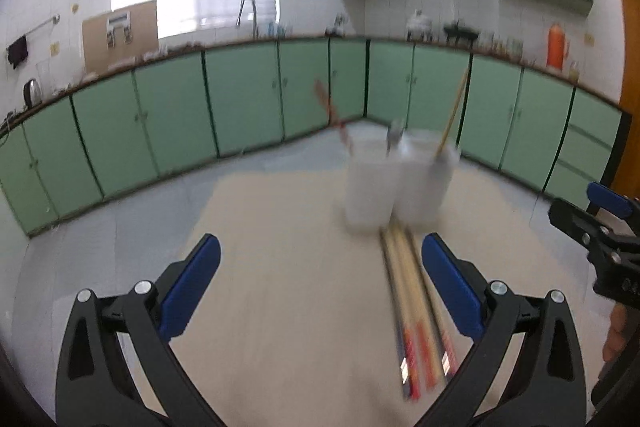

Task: Organize utensils
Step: 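Move both open tools back over the remaining chopsticks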

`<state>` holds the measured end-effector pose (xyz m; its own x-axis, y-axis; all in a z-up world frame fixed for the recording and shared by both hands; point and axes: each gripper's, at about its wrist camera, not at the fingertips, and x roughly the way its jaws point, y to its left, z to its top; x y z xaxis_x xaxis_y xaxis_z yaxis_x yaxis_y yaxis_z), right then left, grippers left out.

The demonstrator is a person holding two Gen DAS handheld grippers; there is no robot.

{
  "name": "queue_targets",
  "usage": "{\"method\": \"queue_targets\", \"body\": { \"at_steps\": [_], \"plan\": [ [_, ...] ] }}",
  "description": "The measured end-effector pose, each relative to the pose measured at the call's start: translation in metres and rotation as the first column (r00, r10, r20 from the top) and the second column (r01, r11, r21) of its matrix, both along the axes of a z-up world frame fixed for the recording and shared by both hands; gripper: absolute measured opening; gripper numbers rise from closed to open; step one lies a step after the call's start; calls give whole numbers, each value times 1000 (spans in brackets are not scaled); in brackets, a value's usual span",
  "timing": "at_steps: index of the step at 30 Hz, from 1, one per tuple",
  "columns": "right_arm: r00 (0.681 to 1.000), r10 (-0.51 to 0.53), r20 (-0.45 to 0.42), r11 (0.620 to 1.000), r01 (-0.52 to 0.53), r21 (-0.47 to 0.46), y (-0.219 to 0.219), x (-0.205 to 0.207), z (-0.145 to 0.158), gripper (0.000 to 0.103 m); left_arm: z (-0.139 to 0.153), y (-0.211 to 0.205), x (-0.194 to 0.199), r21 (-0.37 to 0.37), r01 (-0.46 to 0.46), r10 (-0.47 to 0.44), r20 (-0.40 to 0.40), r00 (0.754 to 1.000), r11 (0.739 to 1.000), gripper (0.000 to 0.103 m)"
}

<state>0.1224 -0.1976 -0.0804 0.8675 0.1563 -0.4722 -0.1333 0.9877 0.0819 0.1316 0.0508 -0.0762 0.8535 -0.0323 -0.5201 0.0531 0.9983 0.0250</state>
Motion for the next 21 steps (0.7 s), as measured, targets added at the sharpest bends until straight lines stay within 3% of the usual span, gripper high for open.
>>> {"method": "queue_targets", "body": {
  "at_steps": [6,12,14,21],
  "plan": [
    [993,-13,-120,1000,12,-8,13,-25,-50,94,-46,8,-14,41,-1,6,-118,993,999,98],
    [968,61,-242,997,-72,-40,34,-46,-88,72,-79,12,-31,63,26,-12,-212,977,998,97],
    [955,92,-281,994,-106,-35,41,-50,-98,60,-87,12,-34,59,24,-9,-237,971,998,97],
    [932,129,-339,989,-148,-31,57,-55,-115,42,-100,8,-38,37,32,-20,-288,958,999,97]
  ]
}}
